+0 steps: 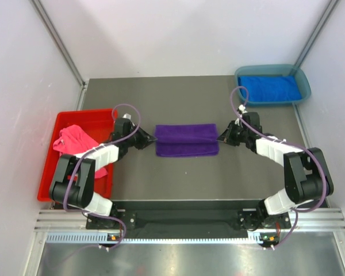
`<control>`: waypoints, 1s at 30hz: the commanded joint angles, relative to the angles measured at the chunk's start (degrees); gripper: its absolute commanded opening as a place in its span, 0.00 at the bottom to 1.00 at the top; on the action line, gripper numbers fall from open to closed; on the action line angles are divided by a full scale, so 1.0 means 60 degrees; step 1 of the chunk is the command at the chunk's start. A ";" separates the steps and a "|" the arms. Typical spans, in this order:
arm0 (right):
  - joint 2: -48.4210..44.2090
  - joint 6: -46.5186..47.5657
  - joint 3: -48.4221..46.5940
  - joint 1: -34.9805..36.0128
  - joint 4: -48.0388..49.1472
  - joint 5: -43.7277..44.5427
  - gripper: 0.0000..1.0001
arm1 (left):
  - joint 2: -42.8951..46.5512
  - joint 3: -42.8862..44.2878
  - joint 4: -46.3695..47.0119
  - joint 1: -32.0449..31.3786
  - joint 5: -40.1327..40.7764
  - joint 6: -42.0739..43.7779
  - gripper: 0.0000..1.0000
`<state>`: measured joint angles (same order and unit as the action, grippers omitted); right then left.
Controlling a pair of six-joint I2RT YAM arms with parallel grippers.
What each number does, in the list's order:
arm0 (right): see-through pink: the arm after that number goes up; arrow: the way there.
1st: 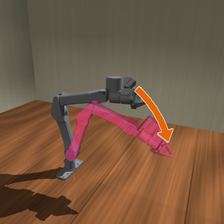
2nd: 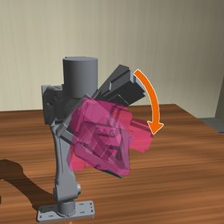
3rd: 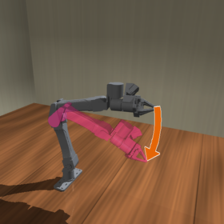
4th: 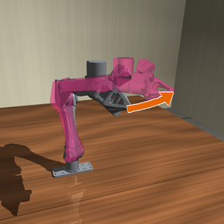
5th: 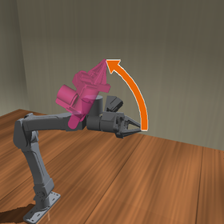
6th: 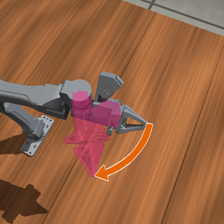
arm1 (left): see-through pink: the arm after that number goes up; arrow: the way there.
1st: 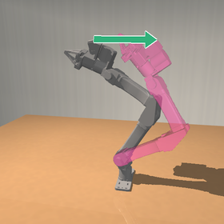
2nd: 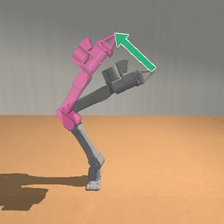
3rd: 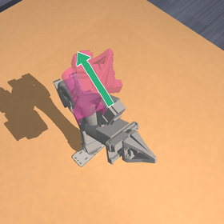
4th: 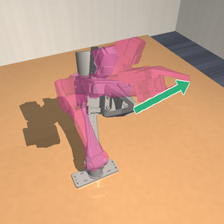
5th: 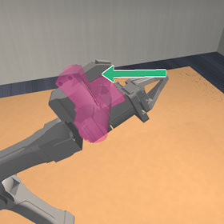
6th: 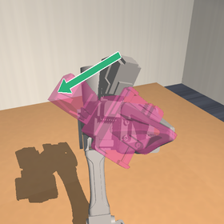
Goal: Fold and stack the towels
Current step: Fold the towel
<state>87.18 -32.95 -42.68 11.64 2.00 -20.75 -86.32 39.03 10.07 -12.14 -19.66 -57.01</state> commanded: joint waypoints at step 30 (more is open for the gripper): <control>-0.1375 -0.0075 0.1692 0.0507 0.0882 0.0529 0.09 | 0.0823 -0.1890 0.1003 -0.0510 0.0347 0.0171 0.13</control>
<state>79.83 -33.54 -33.06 14.06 4.03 -19.20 -80.62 28.49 11.62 -15.07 -18.00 -56.84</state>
